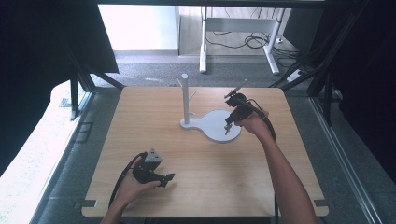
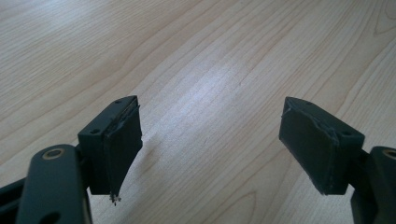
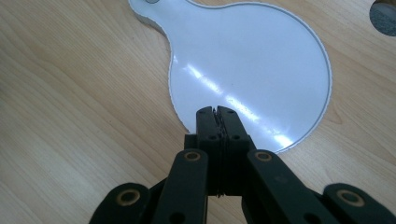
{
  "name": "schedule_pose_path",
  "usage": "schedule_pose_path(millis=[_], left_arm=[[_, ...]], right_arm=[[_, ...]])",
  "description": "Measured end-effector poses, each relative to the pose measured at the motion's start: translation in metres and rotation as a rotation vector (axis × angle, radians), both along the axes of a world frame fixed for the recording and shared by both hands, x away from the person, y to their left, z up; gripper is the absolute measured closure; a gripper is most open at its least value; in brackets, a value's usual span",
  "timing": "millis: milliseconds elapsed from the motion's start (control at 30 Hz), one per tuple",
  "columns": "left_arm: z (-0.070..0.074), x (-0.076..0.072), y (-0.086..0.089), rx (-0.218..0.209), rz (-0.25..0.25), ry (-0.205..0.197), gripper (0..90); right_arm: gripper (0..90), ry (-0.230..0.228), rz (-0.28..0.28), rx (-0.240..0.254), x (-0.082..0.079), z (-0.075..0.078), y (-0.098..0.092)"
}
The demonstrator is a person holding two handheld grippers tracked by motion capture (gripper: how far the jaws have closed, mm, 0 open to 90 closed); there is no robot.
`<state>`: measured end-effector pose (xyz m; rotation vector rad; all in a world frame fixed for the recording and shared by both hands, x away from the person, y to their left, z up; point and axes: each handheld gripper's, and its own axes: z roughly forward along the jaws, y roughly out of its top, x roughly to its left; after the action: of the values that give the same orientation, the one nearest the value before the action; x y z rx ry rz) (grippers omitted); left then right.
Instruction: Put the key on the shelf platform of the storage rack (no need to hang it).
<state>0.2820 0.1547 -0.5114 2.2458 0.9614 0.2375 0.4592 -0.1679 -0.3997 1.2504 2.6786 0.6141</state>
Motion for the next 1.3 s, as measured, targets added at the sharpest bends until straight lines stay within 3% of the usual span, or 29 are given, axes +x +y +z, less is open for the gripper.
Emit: schedule_pose_path(millis=[900,1300], left_arm=[[0.000,0.001,0.004,0.002,0.008,0.001,21.5],[0.000,0.002,0.007,0.002,0.009,-0.005,21.5]], right_arm=[[89.5,0.011,-0.020,-0.003,0.026,-0.016,0.018],[89.5,0.023,-0.048,0.001,0.044,-0.030,0.021]])
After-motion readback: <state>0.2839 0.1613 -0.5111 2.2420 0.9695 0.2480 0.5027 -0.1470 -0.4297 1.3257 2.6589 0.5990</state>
